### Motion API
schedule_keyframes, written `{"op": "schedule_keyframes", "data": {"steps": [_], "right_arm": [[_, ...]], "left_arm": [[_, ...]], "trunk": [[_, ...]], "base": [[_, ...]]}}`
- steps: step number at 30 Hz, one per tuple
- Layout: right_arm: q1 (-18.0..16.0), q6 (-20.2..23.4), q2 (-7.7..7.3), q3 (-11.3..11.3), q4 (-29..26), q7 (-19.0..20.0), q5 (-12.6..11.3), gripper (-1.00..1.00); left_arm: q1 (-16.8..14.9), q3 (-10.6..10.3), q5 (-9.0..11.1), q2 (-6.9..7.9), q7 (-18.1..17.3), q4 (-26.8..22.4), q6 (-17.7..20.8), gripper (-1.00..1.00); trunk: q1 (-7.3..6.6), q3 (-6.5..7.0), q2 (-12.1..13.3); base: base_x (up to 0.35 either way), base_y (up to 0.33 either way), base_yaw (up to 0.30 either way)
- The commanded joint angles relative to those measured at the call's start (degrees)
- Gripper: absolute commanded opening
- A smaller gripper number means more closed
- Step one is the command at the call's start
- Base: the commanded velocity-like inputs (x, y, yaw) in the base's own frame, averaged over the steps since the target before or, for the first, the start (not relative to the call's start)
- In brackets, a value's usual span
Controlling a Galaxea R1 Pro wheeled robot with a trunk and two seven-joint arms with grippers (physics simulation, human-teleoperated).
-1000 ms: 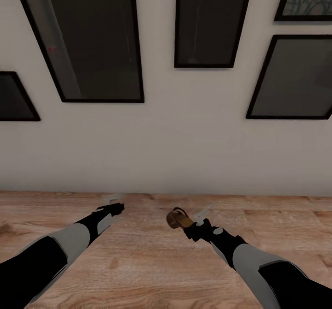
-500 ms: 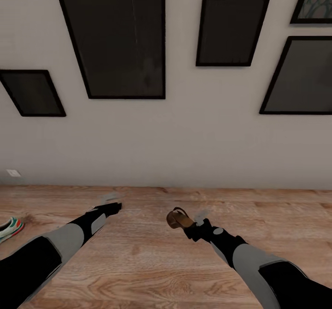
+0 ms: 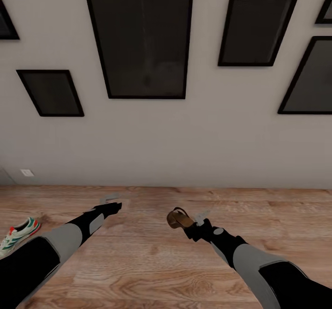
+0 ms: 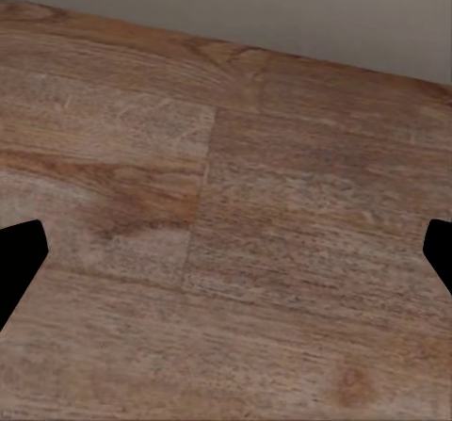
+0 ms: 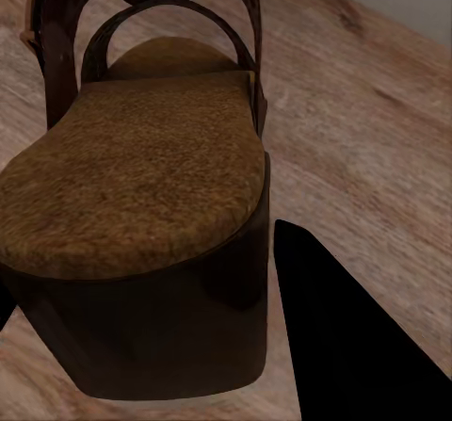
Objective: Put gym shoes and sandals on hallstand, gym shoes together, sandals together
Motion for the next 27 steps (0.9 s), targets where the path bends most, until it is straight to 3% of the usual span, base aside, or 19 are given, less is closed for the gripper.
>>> {"op": "schedule_keyframes", "data": {"steps": [1,7,9,13,17,21,27], "right_arm": [[-0.01,0.01,-0.02,-0.08,-0.01,-0.12,-0.16,-1.00],[-0.03,-0.06,-0.62,-0.15,-0.01,-3.08,-0.74,-1.00],[-0.03,-0.08,-1.57,-0.29,-0.01,-6.29,-2.09,-1.00],[-0.01,-0.09,-2.48,-0.39,-0.01,-8.86,-4.56,-1.00],[-0.03,-0.10,-3.61,-0.46,-0.01,-10.60,-8.00,-1.00],[-0.01,-0.15,-4.13,-0.44,0.00,-11.67,-9.70,-1.00],[0.03,-0.18,-4.39,-0.46,0.08,-14.59,-10.61,-1.00]], "left_arm": [[0.00,0.00,0.01,0.00,-0.06,0.00,-0.01,1.00],[0.00,-0.01,-0.05,0.00,-0.58,0.00,-0.03,1.00],[0.00,-0.01,-0.08,0.01,-0.79,0.00,-0.03,1.00],[0.03,-0.01,-0.51,0.10,-0.90,0.00,-0.04,1.00],[0.12,-0.01,-3.57,0.30,-1.00,-0.02,-0.04,1.00],[0.15,0.01,-7.71,0.56,-1.06,-0.01,-0.04,1.00],[0.17,-0.06,-10.21,0.68,-2.05,-0.05,0.00,1.00]], "trunk": [[0.00,0.00,0.00],[0.00,0.00,0.00],[0.00,0.00,0.00],[0.00,0.00,0.00],[0.00,0.00,0.00],[0.00,0.00,0.00],[0.00,0.00,0.00]], "base": [[-0.001,0.350,0.000],[0.000,0.350,0.000],[-0.002,0.350,0.000],[-0.023,0.350,0.000],[-0.067,0.350,0.000],[-0.062,0.350,0.000],[-0.022,0.350,0.000]]}}
